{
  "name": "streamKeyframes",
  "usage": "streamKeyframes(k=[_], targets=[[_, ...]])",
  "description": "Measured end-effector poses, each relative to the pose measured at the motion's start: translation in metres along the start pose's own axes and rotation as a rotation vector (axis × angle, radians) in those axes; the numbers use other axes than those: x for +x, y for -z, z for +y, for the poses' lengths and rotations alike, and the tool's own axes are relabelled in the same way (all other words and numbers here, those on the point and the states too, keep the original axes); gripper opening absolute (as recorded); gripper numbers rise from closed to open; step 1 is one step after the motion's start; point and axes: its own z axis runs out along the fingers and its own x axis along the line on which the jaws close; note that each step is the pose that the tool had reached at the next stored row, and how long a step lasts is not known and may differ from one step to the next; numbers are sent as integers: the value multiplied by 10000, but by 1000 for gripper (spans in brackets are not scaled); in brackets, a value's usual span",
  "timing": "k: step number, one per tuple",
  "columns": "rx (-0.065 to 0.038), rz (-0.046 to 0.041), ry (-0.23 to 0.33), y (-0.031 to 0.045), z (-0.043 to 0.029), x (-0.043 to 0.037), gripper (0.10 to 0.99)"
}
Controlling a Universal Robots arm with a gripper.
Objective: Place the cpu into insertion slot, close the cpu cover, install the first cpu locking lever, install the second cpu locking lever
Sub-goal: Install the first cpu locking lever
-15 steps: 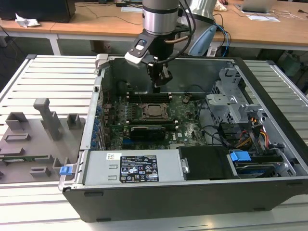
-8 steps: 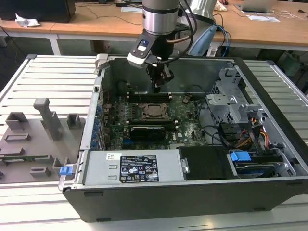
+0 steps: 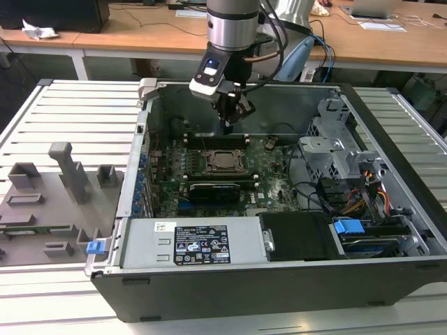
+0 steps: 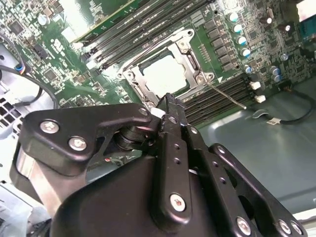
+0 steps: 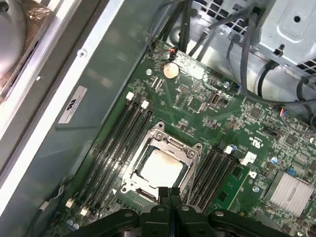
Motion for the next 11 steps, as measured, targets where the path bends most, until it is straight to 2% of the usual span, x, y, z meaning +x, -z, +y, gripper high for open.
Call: streamKeyframes(k=[11], targets=[[-33, 35, 1277, 0, 0, 0, 106]])
